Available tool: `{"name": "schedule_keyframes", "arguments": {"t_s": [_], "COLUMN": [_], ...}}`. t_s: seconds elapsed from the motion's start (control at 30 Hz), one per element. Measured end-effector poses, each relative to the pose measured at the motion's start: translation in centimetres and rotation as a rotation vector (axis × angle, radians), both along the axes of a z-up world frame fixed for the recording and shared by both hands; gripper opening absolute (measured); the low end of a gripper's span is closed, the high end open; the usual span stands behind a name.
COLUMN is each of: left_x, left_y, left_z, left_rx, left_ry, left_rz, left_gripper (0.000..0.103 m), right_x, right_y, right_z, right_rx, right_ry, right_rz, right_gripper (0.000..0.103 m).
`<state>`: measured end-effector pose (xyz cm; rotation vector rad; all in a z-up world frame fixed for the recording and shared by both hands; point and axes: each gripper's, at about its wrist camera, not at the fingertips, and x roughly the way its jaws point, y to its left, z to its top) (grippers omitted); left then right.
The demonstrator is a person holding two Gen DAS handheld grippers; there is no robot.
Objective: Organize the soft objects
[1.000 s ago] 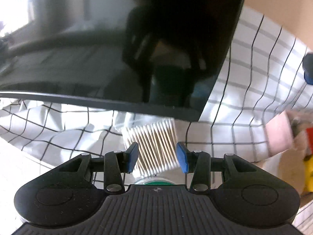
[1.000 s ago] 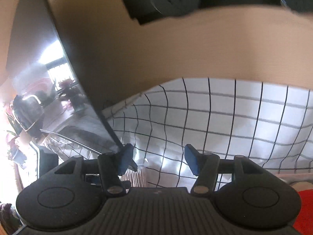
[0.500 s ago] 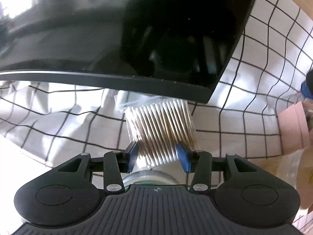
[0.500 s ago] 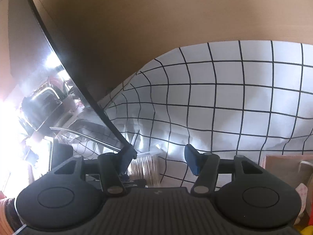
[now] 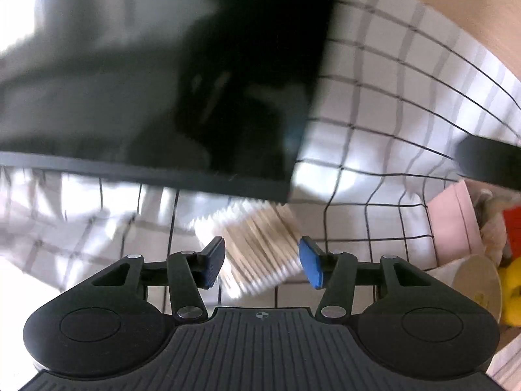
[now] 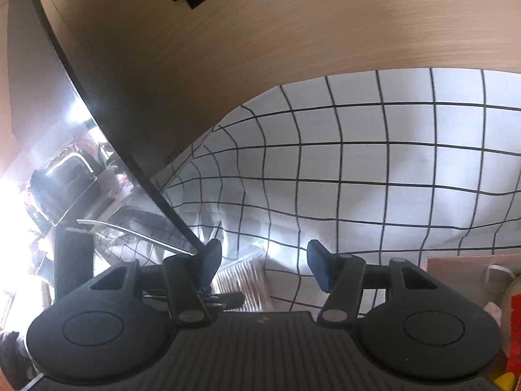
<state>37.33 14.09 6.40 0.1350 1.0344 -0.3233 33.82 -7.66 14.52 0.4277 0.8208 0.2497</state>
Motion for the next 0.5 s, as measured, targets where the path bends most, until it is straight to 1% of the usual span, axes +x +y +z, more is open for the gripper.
{"name": "schedule_keyframes", "arguments": {"t_s": [0.03,0.1,0.13,0.2,0.27,0.3,0.4,0.47,0.5], "left_x": [-0.6,-1.4,-1.7,-2.0,-1.6,-1.6,-1.3,-1.2,-1.1], "left_y": [-0.9,-2.6,-3.4,-4.5,-4.8,-4.8,-3.7,-2.2,-1.5], "left_z": [0.4,0.7,0.5,-0.2,-1.2,-1.6,-2.5,-2.4,-2.1], "left_rx": [0.036,0.106,0.138,0.188,0.212,0.227,0.291,0.300,0.288], "left_ry": [-0.050,-0.116,-0.130,-0.099,-0.038,-0.026,-0.016,-0.006,-0.002], "left_rz": [-0.043,-0.128,-0.171,-0.220,-0.229,-0.224,-0.204,-0.168,-0.146], "left_gripper": [0.055,0.055,0.055,0.054,0.054,0.053,0.054,0.053,0.053], "right_x": [-0.1,-0.2,-0.3,-0.3,-0.4,-0.4,-0.4,-0.5,-0.5], "right_y": [-0.1,-0.2,-0.3,-0.4,-0.5,-0.5,-0.7,-0.9,-0.9], "right_z": [0.0,0.0,0.0,0.0,0.0,0.0,0.0,-0.1,-0.2], "right_rx": [-0.001,0.001,0.002,0.004,0.003,0.003,0.004,0.008,0.011], "right_ry": [0.000,0.002,0.004,0.007,0.007,0.007,0.011,0.013,0.014], "right_rz": [-0.003,-0.006,-0.005,-0.005,-0.007,-0.009,-0.015,-0.017,-0.017], "right_gripper": [0.058,0.058,0.058,0.058,0.058,0.058,0.058,0.058,0.058]}}
